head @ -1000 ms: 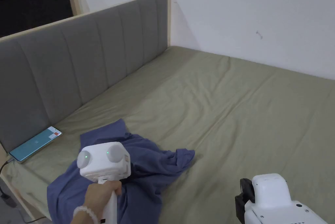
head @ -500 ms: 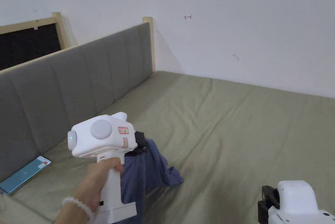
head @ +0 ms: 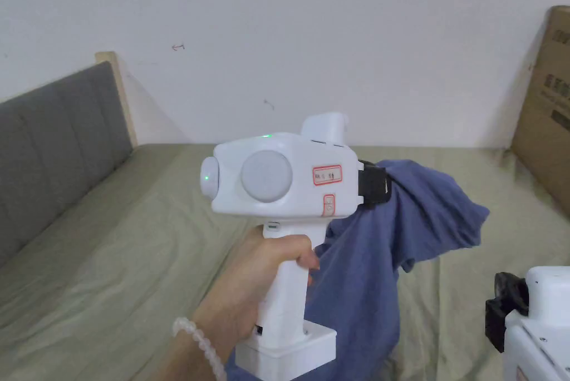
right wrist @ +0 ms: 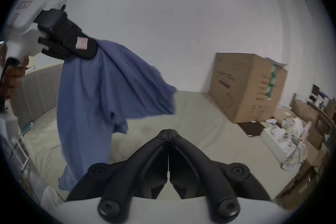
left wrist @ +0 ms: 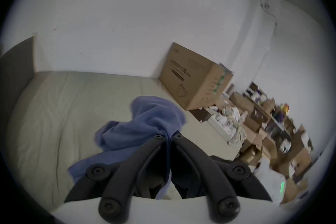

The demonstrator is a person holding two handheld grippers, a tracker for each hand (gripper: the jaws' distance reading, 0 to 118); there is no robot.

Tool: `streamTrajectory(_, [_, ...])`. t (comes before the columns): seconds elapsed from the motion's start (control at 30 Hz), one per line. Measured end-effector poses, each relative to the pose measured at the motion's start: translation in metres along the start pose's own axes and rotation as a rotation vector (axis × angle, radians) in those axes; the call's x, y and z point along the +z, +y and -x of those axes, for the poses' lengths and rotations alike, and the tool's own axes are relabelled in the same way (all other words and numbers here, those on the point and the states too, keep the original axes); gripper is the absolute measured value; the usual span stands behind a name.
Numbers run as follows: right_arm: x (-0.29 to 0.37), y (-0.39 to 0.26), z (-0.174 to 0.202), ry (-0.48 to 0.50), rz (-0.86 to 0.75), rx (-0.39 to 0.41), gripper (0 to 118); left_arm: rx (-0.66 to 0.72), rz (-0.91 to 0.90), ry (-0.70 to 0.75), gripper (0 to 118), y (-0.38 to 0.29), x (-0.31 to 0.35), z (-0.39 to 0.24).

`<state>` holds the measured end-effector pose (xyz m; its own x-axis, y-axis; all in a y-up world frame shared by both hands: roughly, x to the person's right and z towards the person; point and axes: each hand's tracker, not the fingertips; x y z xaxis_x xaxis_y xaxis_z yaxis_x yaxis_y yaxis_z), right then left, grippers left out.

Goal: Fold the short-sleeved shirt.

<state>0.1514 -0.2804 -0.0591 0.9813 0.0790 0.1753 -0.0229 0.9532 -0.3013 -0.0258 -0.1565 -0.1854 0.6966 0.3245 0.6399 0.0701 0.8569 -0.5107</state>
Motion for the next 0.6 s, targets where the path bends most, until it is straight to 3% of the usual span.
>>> streamTrajectory(0.1, [0.006,-0.011,-0.037,-0.071,0.032,-0.055,0,-0.005,0.127,0.012,2,-0.031,-0.070,-0.026])
streamTrajectory(0.23, [0.006,-0.041,-0.071,-0.160,0.134,-0.071,0,-0.053,0.382,0.095,2,-0.126,-0.176,-0.030])
streamTrajectory(0.4, [0.004,-0.071,-0.093,-0.190,0.233,-0.101,0,-0.004,0.583,0.097,6,-0.225,-0.238,-0.027])
streamTrajectory(0.43, [0.003,-0.075,-0.094,-0.192,0.248,-0.095,0,-0.008,0.574,0.094,13,-0.238,-0.246,-0.025])
streamTrajectory(0.53, [-0.002,-0.080,-0.094,-0.192,0.271,-0.091,0,-0.099,0.623,0.145,85,-0.217,-0.229,-0.025])
streamTrajectory(0.57, [-0.004,-0.081,-0.093,-0.187,0.274,-0.092,0,-0.082,0.607,0.137,100,-0.237,-0.241,-0.029])
streamTrajectory(0.6, [-0.005,-0.081,-0.091,-0.183,0.276,-0.092,0,-0.067,0.581,0.133,100,-0.231,-0.237,-0.028])
